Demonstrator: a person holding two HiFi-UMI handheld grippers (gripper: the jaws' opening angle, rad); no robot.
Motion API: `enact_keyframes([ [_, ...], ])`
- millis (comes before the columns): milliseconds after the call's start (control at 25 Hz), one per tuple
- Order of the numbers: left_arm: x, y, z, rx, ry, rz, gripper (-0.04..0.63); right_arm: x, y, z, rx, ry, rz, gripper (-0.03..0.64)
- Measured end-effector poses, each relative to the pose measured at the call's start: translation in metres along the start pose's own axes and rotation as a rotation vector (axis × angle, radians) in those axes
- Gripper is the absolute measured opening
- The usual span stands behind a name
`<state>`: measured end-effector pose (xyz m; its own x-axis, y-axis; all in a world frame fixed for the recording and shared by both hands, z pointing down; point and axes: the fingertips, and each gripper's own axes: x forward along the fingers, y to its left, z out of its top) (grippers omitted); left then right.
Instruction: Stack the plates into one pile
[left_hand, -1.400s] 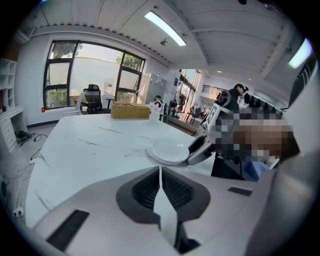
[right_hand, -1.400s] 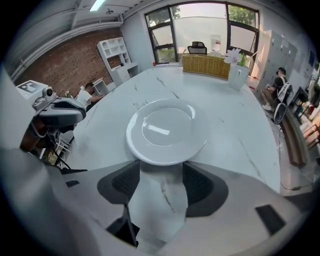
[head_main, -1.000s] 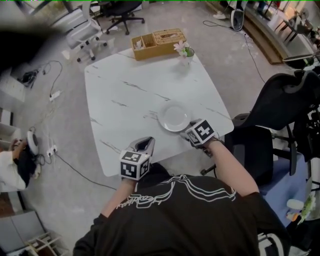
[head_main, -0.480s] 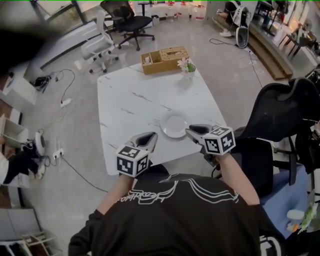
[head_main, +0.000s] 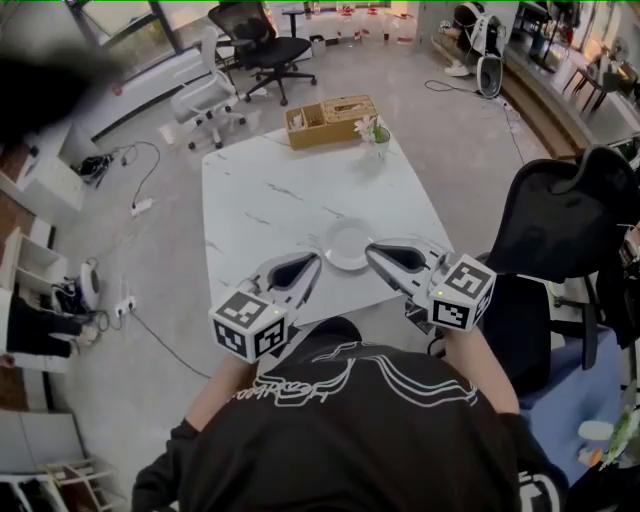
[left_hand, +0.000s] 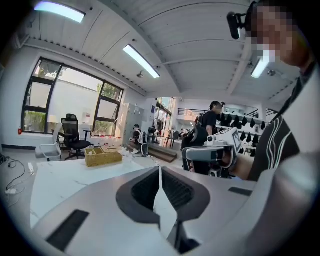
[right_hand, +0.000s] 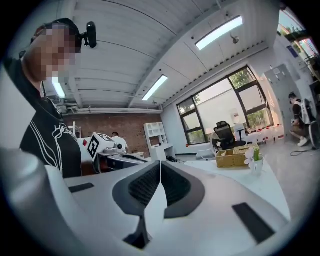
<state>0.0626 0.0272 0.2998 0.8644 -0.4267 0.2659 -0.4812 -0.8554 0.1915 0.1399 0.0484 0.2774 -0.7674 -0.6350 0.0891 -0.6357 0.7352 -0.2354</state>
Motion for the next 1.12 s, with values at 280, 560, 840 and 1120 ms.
enact_keyframes([
  [280, 0.001, -0.018, 0.012, 0.006, -0.032, -0.048, 0.034, -0.009, 0.003, 0.004, 0.04, -0.048, -0.011, 0.026],
  [560, 0.013, -0.02, 0.006, 0.005, -0.004, -0.062, 0.035, -0.019, -0.005, -0.001, 0.066, -0.065, -0.024, 0.026],
  [840, 0.029, -0.019, 0.005, 0.01, 0.024, -0.075, 0.034, -0.023, -0.016, -0.001, 0.098, -0.089, -0.019, 0.026],
  [1120, 0.041, -0.008, -0.009, 0.0, 0.075, -0.075, 0.035, -0.019, -0.036, -0.016, 0.129, -0.08, -0.052, 0.026],
])
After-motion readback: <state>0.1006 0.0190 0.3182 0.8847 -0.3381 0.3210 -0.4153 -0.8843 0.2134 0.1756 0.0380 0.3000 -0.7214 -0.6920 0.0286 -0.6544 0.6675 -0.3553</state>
